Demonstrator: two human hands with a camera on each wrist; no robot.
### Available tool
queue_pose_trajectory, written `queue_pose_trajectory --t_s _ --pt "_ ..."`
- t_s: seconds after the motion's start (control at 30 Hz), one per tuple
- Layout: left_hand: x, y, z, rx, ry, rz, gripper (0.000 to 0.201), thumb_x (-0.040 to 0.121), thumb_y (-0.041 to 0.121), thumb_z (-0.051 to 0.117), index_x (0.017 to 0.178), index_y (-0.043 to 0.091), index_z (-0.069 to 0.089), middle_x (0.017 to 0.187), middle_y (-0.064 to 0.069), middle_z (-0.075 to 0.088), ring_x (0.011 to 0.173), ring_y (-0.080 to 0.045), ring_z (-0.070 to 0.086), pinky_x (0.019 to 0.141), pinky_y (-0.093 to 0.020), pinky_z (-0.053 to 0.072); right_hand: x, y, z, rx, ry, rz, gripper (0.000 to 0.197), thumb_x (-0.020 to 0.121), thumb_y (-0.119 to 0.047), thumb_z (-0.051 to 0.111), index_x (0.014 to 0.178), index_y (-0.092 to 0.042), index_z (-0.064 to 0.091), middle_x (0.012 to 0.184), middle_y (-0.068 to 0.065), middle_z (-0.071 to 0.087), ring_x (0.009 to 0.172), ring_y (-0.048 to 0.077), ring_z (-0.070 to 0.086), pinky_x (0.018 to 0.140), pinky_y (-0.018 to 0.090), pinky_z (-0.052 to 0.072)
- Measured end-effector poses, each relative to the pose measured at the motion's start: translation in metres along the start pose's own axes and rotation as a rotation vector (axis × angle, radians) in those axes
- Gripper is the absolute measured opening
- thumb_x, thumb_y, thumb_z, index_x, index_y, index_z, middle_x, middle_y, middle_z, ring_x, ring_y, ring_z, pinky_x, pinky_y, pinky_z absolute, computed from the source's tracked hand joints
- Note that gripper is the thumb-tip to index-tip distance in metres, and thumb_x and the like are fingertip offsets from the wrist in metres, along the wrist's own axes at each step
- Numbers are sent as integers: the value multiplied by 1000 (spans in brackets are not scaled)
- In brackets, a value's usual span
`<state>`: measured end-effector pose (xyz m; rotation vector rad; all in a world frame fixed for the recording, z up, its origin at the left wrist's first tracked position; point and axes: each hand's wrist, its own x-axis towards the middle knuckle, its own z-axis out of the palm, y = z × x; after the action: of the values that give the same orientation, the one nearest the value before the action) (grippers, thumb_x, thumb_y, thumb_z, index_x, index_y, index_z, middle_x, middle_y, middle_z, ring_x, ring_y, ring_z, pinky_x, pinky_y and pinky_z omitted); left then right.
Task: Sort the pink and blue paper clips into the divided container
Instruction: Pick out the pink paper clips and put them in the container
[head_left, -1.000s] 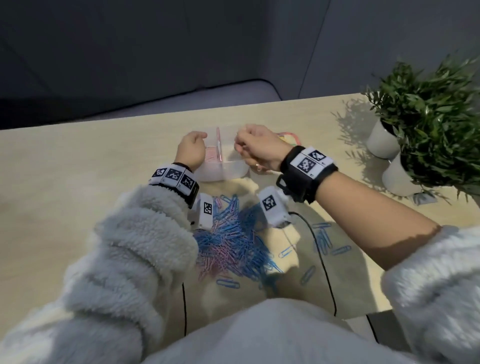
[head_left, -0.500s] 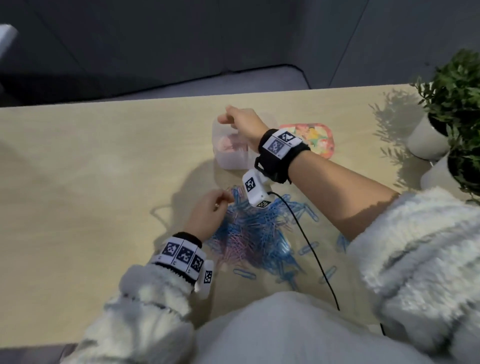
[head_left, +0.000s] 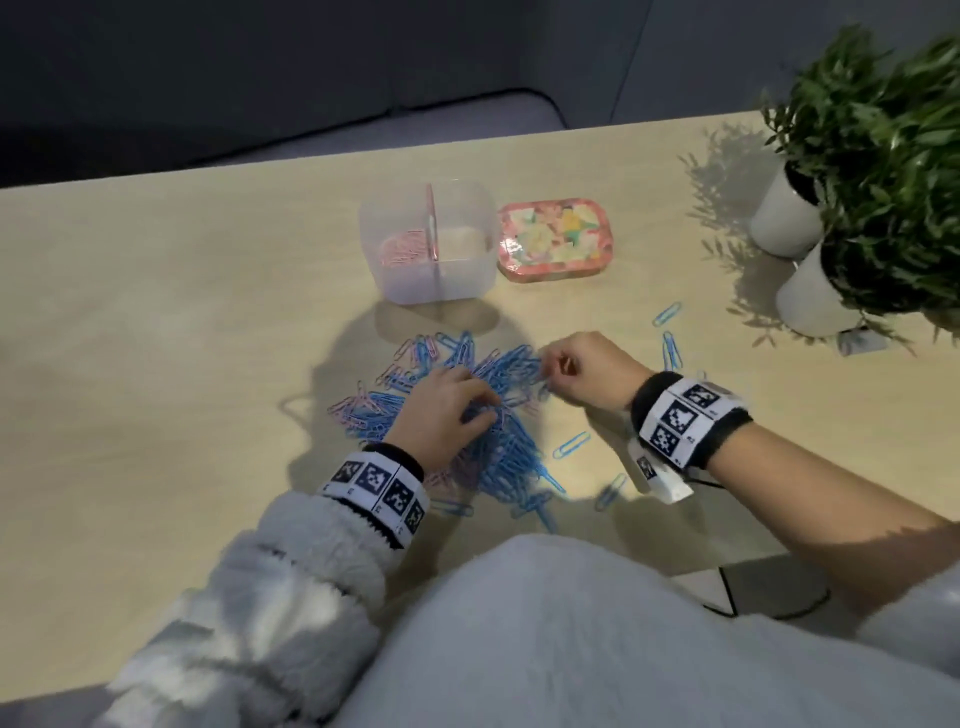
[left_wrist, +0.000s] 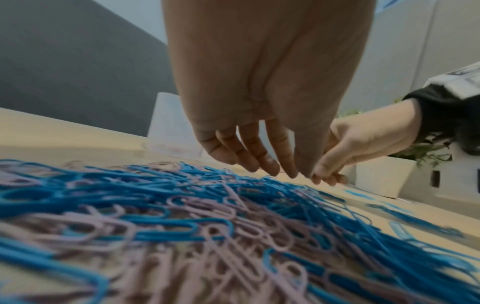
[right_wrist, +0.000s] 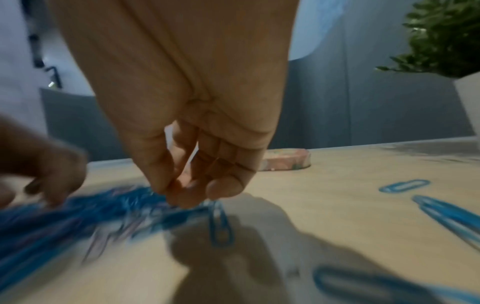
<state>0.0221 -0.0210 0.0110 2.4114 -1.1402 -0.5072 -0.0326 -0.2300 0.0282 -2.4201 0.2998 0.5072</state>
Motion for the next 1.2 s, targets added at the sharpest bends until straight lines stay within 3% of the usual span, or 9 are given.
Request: queue_pose_trajectory --t_s 0.17,0.37,0.6,0.73,0.87,0.97,1.03,1.1,1.2 --pt "15 9 9 124 -47 101 28 84 28 62 111 20 64 110 -4 58 103 -25 50 91 -38 42 -6 -6 27 -101 82 -15 15 74 -22 70 84 -12 68 90 10 69 86 27 63 74 33 46" --pt "16 1 7 161 4 94 15 83 31 62 91 19 67 101 -1 61 96 -23 52 84 -35 39 -4 -9 36 -192 73 -66 14 79 -20 63 91 -14 69 100 9 61 97 29 59 79 35 45" --pt "9 -7 -11 -447 114 -176 4 88 20 59 85 19 62 97 0 69 93 -14 61 81 -25 46 -16 13 34 -158 162 -28 8 79 -8 51 78 -6 59 88 16 63 85 34 58 69 36 42" --pt "15 -9 -18 -750 178 -309 13 89 19 58 77 23 54 89 -8 74 81 -28 67 79 -42 52 -19 28 23 -17 239 18 8 82 -7 50 81 -6 59 83 14 65 78 31 57 67 30 37" --pt "21 -6 -23 -859 174 -327 19 94 5 46 80 19 48 76 -5 66 63 1 66 61 -10 48 -17 25 17 103 210 -49 20 83 -4 49 97 -8 64 90 7 60 79 18 50 74 26 36" --pt "27 -2 -23 -971 101 -436 27 95 0 36 81 18 50 66 -4 50 54 -9 56 52 -14 49 -11 13 25 55 130 -102 15 80 -4 56 92 -6 65 88 12 59 77 23 52 72 28 38" --pt "29 4 -21 -815 27 -396 24 94 5 39 79 17 53 64 -3 45 55 -13 45 52 -20 41 -8 7 31 -7 66 -117 14 79 -7 60 92 -6 65 97 14 60 87 25 55 77 27 36" --pt "29 8 -15 -532 -71 -232 11 93 16 48 85 14 57 64 1 44 57 -12 40 55 -23 34 -6 5 32 -91 13 -116 12 80 -9 61 91 -6 63 100 13 59 95 26 55 76 25 34" --pt "30 8 -5 -80 -161 -44 10 87 25 57 93 17 60 68 8 45 64 -14 47 60 -27 38 -9 4 29 -131 -43 -81 3 82 -9 58 84 -9 60 90 7 54 95 28 56 75 29 37"
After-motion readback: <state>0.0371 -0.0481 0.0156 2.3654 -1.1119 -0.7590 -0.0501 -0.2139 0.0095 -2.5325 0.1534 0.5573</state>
